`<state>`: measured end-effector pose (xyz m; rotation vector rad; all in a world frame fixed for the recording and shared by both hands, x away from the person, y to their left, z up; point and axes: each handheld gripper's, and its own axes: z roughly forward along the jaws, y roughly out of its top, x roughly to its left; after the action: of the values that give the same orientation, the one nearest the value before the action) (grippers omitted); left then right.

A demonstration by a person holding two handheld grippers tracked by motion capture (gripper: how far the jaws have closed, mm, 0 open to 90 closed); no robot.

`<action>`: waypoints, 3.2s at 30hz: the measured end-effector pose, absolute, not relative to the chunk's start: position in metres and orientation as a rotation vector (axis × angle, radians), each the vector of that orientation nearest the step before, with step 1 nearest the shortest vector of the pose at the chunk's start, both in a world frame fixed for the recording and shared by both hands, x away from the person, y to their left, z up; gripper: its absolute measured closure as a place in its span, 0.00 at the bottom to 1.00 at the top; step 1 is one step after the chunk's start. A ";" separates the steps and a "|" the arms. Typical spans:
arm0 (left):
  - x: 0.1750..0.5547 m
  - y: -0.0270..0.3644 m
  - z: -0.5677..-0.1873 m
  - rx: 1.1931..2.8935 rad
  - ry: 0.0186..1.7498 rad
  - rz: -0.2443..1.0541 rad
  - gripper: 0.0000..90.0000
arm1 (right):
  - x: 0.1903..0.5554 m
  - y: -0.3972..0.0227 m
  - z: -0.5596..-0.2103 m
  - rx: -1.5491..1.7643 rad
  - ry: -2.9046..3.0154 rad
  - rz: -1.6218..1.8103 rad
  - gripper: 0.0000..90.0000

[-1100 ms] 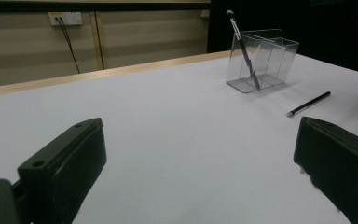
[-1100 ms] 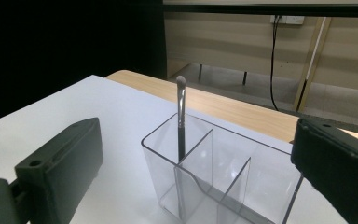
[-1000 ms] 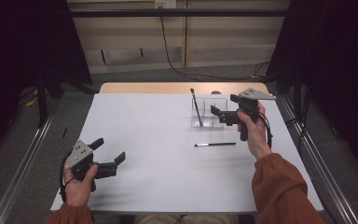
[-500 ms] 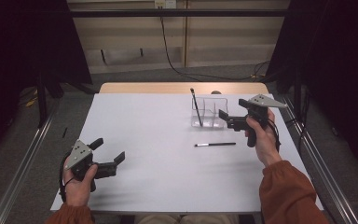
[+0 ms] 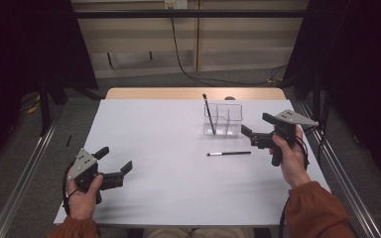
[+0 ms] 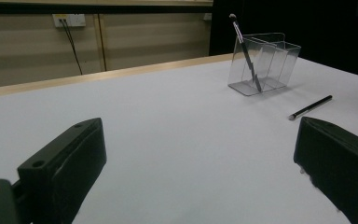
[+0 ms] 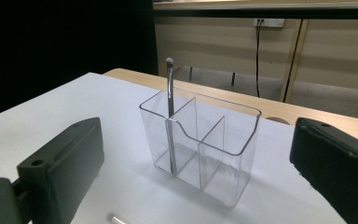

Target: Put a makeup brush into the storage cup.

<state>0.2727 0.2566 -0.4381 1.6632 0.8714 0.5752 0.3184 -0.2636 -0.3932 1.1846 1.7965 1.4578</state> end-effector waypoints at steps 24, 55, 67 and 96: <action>0.272 0.262 -0.439 1.654 0.896 0.577 0.02 | 0.259 -0.286 -0.415 1.229 1.802 1.420 0.03; 0.265 0.263 -0.436 1.658 0.889 0.583 0.02 | 0.189 -0.303 -0.438 1.260 1.806 1.330 0.03; 0.269 0.266 -0.438 1.652 0.905 0.579 0.02 | 0.192 -0.303 -0.436 1.257 1.793 1.316 0.03; 0.261 0.264 -0.438 1.666 0.892 0.594 0.02 | 0.249 -0.270 -0.416 1.127 1.883 1.411 0.03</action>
<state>0.2608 0.2645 -0.4378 1.6656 0.8924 0.5941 0.2488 -0.2704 -0.4163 1.1275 1.8826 1.4110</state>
